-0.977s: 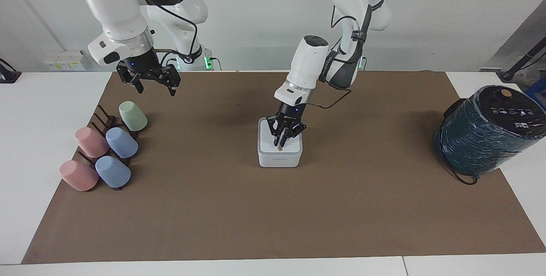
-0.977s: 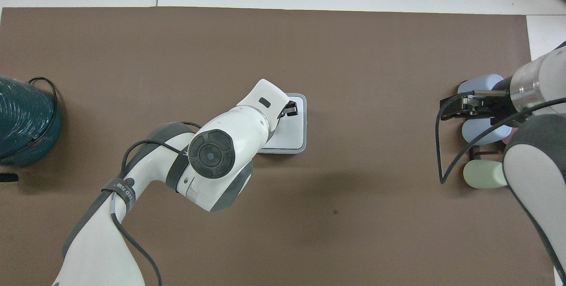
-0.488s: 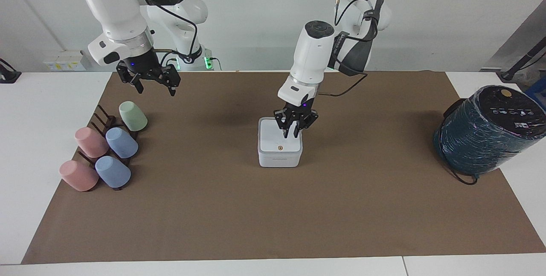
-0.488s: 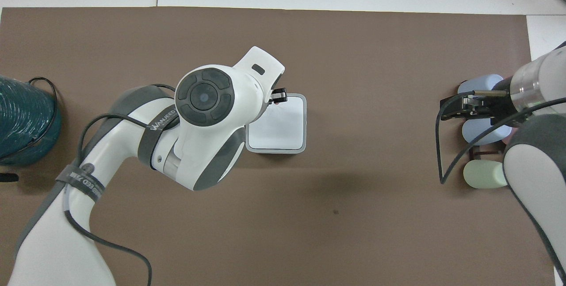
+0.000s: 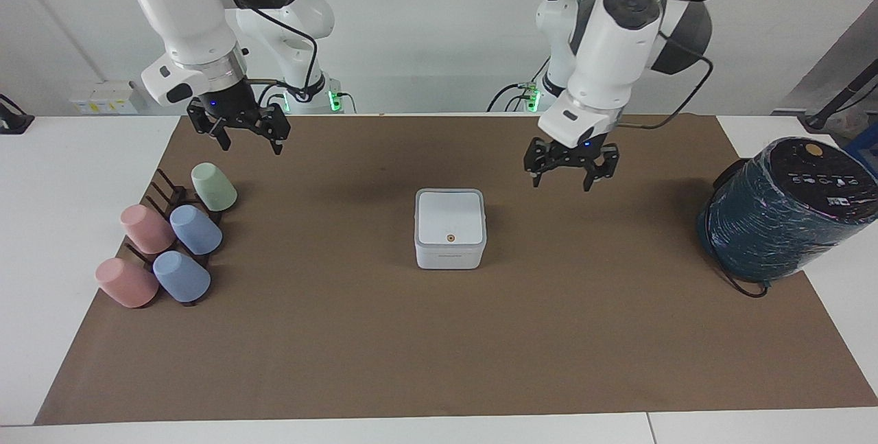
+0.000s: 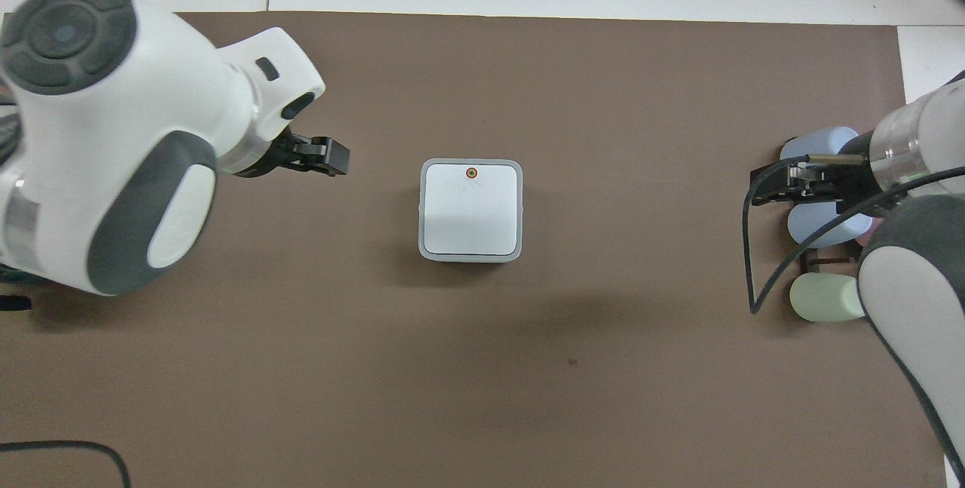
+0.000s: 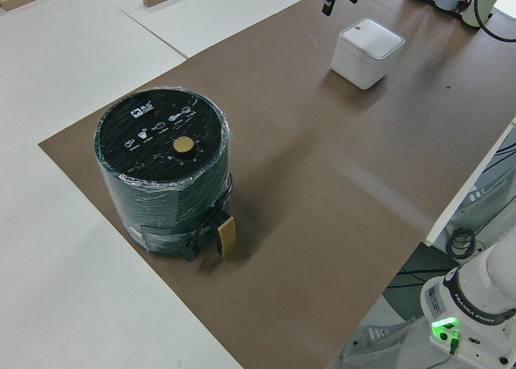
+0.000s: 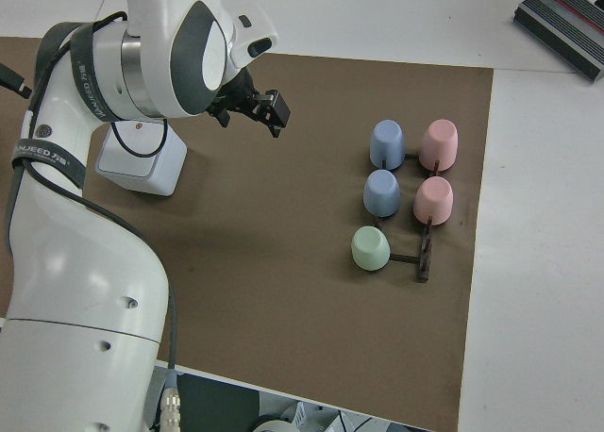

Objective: Close trash can lid

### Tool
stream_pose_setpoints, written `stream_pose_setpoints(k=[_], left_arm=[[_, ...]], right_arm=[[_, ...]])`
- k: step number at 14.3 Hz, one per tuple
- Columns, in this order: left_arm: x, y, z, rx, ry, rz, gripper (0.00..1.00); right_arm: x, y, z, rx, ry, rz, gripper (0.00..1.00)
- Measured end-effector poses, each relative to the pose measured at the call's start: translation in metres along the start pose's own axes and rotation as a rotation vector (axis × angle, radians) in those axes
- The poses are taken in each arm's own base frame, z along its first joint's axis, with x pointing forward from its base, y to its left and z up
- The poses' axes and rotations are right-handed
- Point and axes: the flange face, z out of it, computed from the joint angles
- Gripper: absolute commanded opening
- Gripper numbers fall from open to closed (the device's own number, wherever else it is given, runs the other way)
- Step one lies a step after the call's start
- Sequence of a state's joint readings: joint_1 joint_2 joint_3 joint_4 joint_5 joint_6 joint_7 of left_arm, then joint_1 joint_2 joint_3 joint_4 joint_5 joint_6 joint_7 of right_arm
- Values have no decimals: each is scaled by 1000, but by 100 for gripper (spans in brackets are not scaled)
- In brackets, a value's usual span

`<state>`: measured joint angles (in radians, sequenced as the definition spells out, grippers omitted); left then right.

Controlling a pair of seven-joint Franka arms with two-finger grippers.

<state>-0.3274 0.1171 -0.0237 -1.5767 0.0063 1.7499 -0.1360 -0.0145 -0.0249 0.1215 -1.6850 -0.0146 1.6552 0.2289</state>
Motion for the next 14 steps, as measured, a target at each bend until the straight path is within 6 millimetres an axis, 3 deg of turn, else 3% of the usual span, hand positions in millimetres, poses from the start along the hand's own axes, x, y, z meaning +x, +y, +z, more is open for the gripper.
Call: stream_pose_setpoints(k=[3,6,11,14], left_arm=[[-22,-62,-29,8,-49,36,100],[-27,-111,-33,8,-61,32,100],[-31,-144,-30,7,-66,34,100],[-31,-148,-30,7,-65,45,100]], right_arm=[[0,0,0,0,0,0,100],[0,0,0,0,0,0,100],[0,0,0,0,0,0,100],[0,0,0,0,0,0,100]])
